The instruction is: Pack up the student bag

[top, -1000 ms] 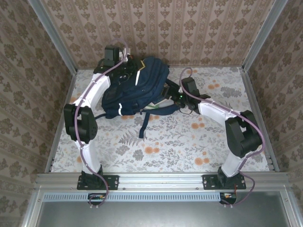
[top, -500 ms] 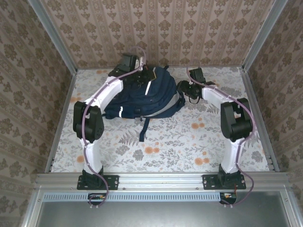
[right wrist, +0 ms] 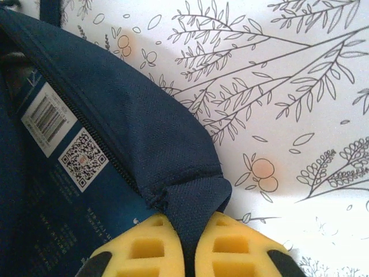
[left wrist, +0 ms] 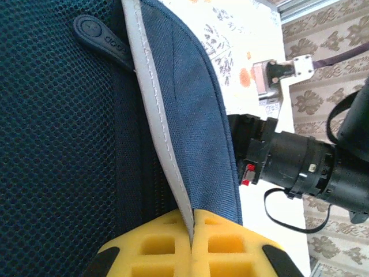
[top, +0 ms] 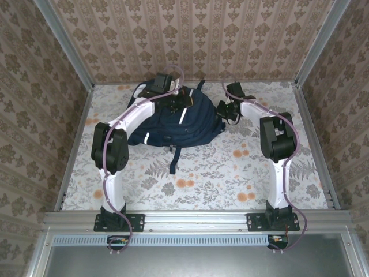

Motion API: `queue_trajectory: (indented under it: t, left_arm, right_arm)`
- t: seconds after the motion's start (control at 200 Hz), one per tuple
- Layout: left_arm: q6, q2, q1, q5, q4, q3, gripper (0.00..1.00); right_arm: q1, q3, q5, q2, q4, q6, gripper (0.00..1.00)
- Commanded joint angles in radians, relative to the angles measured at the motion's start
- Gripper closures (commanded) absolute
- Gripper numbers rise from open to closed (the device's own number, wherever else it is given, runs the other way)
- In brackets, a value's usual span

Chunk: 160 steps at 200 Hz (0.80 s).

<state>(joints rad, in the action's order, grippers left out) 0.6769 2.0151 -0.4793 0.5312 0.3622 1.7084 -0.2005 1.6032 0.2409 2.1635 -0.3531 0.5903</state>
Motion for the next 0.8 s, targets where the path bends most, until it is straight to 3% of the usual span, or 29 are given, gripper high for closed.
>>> queue_trajectory:
  t: [0.0, 0.2, 0.405, 0.5, 0.585, 0.665, 0.795]
  left_arm:
    - [-0.098, -0.015, -0.013, 0.004, 0.128, 0.004, 1.0]
    - [-0.194, -0.041, -0.021, -0.02, 0.243, -0.009, 0.9]
    - [-0.281, -0.115, -0.003, -0.079, 0.334, -0.069, 0.78]
    - [-0.289, -0.19, 0.046, -0.111, 0.342, -0.136, 0.72]
    - [-0.281, -0.27, 0.096, -0.12, 0.335, -0.209, 0.71]
    - [-0.277, -0.351, 0.148, -0.144, 0.341, -0.268, 0.62]
    - [-0.285, -0.472, 0.194, -0.189, 0.349, -0.34, 0.54]
  right_arm:
    - [-0.005, -0.136, -0.019, -0.103, 0.047, 0.057, 0.99]
    - [-0.06, -0.486, 0.021, -0.317, 0.253, 0.197, 1.0]
    - [-0.318, -0.702, 0.025, -0.438, 0.359, 0.249, 0.91]
    - [-0.455, -0.711, 0.046, -0.45, 0.408, 0.249, 0.76]
    - [-0.531, -0.673, 0.035, -0.469, 0.379, 0.191, 0.52]
    - [-0.539, -0.654, -0.003, -0.511, 0.31, 0.121, 0.39]
    - [-0.509, -0.649, -0.078, -0.61, 0.158, 0.01, 0.27]
